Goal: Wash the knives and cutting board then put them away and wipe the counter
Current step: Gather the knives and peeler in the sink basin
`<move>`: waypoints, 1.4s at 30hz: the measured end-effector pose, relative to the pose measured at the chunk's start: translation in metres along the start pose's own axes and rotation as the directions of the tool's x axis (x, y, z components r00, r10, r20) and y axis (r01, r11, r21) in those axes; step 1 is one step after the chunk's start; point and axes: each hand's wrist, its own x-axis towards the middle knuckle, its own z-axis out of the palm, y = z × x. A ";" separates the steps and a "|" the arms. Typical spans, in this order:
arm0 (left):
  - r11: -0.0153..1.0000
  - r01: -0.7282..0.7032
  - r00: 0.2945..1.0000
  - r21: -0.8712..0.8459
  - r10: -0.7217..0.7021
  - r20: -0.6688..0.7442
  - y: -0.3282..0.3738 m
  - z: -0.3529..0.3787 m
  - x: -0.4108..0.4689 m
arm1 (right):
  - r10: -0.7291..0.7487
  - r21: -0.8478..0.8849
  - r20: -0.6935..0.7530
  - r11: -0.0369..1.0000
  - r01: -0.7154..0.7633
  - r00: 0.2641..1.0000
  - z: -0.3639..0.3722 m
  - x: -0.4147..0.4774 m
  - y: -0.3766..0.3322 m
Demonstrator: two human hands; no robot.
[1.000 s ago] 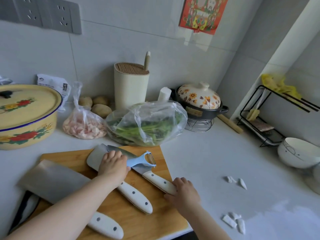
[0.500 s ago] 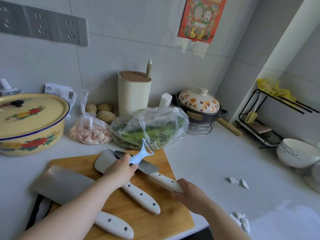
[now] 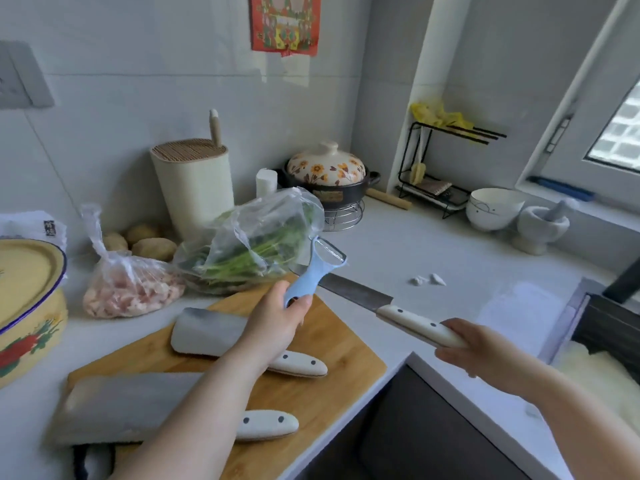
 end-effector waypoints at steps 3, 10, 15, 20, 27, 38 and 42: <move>0.998 -0.051 0.986 -0.044 0.058 0.157 0.009 0.037 -0.001 | 0.107 0.085 -0.070 0.991 -0.101 0.992 -0.011 -0.043 0.040; 0.999 -0.041 0.892 -0.031 0.051 0.448 0.012 0.138 -0.028 | 0.383 0.277 -0.295 0.911 -0.305 0.876 -0.027 -0.138 0.120; 0.994 -0.095 0.870 -0.047 0.105 0.481 0.031 0.205 -0.035 | 0.473 0.347 -0.362 0.868 -0.355 0.803 -0.042 -0.181 0.185; 0.993 -0.112 0.842 -0.031 0.111 0.528 0.057 0.300 -0.054 | 0.550 0.438 -0.359 0.813 -0.384 0.754 -0.069 -0.226 0.270; 0.996 -0.085 0.756 0.020 0.051 0.653 0.090 0.457 -0.095 | 0.691 0.592 -0.358 0.688 -0.420 0.628 -0.109 -0.296 0.392; 0.990 0.103 0.663 0.101 -0.144 0.735 0.105 0.566 -0.097 | 0.776 0.512 -0.181 0.599 -0.616 0.604 -0.122 -0.296 0.506; 0.979 0.134 0.535 0.153 -0.202 0.821 0.112 0.613 -0.096 | 0.801 0.406 -0.113 0.578 -0.708 0.588 -0.115 -0.274 0.530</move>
